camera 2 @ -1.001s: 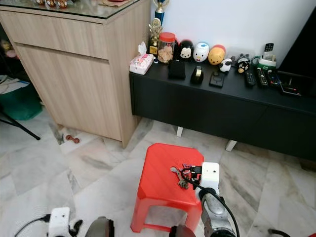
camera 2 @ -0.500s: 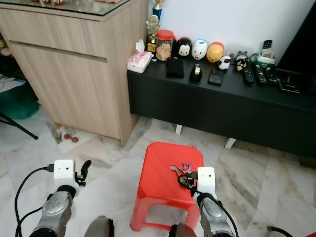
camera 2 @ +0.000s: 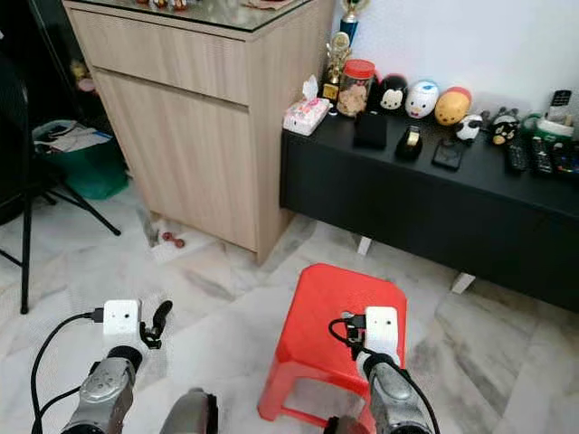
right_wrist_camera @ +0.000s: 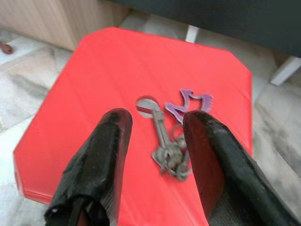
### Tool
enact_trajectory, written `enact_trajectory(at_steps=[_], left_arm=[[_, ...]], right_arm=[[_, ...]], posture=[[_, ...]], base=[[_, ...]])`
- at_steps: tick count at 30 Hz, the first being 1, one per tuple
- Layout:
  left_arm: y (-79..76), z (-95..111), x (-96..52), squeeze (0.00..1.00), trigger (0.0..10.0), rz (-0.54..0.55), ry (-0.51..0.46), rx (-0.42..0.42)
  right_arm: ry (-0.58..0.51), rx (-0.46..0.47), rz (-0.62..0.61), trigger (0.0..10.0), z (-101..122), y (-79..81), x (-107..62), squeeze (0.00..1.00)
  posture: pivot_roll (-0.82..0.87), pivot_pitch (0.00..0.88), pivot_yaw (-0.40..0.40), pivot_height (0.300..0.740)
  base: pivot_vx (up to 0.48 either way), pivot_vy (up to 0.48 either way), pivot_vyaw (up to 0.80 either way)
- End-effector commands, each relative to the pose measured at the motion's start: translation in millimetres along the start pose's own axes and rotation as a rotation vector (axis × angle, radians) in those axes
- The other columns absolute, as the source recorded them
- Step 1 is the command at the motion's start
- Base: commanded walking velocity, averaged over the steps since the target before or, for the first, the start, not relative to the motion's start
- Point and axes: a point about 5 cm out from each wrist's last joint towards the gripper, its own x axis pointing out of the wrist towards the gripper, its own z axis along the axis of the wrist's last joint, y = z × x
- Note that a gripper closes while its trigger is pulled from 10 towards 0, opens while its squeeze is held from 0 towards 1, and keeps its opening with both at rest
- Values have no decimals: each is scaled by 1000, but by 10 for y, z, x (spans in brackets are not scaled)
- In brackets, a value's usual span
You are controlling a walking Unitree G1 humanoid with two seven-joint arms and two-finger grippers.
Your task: Hang keys on a hook
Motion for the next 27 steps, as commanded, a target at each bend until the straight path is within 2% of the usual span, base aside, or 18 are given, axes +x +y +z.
enact_trajectory(at_steps=[1,3,7,10,15,20,27], left_arm=[[-22,41,25,0,10000,-7,-17,-10],[-25,45,28,0,10000,-9,-19,-11],[-27,51,32,0,10000,-11,-20,-13],[-29,53,34,0,10000,-13,-21,-15],[-36,55,37,0,10000,-19,-22,-22],[-82,55,43,0,10000,-52,-20,-40],[-94,19,21,0,10000,-67,-7,-46]], right_arm=[[33,3,-9,10000,-76,-20,-24,0],[36,-19,3,10000,-87,-8,-29,0],[44,-41,6,10000,-108,-7,-37,0],[51,-21,-10,10000,-126,-32,-45,0],[51,2,-25,10000,-127,-60,-48,0],[63,6,-50,10000,-141,-80,-51,0],[97,112,-172,10000,-206,-199,-82,0]], posture=[[99,78,-87,640],[99,78,-87,640],[98,80,-87,640],[99,81,-87,640],[96,81,-87,640],[98,82,-88,640],[101,85,-87,640]], base=[[360,0,0],[364,0,0],[368,0,650],[370,0,756],[364,0,0],[0,0,0],[0,0,0]])
